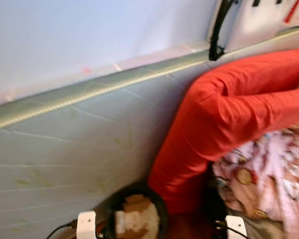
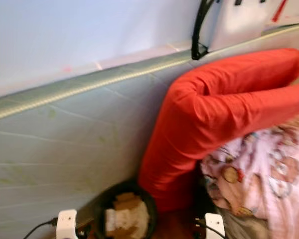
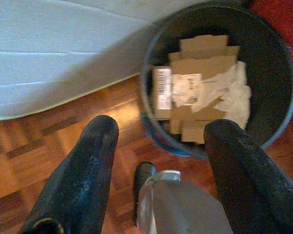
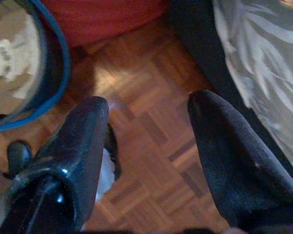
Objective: Clean up the room
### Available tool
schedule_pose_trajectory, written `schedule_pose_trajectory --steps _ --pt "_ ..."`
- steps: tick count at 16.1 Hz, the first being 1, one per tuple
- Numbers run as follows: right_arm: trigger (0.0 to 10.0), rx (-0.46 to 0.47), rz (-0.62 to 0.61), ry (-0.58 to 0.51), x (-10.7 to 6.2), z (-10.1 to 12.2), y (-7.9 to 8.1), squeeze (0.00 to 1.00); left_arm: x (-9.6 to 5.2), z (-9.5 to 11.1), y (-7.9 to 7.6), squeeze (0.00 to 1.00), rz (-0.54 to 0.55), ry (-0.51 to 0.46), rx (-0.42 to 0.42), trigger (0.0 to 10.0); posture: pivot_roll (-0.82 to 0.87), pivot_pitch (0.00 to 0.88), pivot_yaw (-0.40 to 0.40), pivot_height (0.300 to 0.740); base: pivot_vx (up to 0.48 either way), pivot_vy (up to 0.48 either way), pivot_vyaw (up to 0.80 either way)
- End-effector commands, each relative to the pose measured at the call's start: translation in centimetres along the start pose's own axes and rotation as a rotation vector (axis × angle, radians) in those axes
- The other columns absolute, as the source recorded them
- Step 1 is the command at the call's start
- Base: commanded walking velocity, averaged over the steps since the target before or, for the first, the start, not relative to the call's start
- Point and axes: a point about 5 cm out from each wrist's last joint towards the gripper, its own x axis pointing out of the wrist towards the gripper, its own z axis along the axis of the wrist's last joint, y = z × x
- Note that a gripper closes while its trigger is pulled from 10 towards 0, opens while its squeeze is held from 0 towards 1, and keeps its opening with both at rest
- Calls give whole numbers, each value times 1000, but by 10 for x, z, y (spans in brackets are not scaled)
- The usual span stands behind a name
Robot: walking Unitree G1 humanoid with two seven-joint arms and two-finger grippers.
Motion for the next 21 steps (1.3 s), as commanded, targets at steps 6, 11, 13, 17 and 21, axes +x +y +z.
schedule_pose_trajectory --steps 6,11,13,17,21 --pt "10000 -8 1 1 -1 -1 -3 0 -3 -9 1 0 1 25 -3 10000 107 79 -54 740 0 0 -594" --pt "10000 -5 19 -6 -1 0 -1 0 -3 -10 2 0 1 30 1 10000 109 80 -53 740 0 0 0" --pt "10000 -10 19 -4 -1 -1 -1 0 -3 -10 2 0 0 34 11 10000 112 81 -53 740 0 0 0" --pt "10000 -12 15 -2 -1 -1 -2 0 -3 -11 0 0 -6 36 21 10000 111 80 -51 740 0 -225 0" --pt "10000 -16 19 -5 -1 0 -2 0 -3 -11 -1 0 -7 38 21 10000 113 82 -54 740 0 -311 -522"
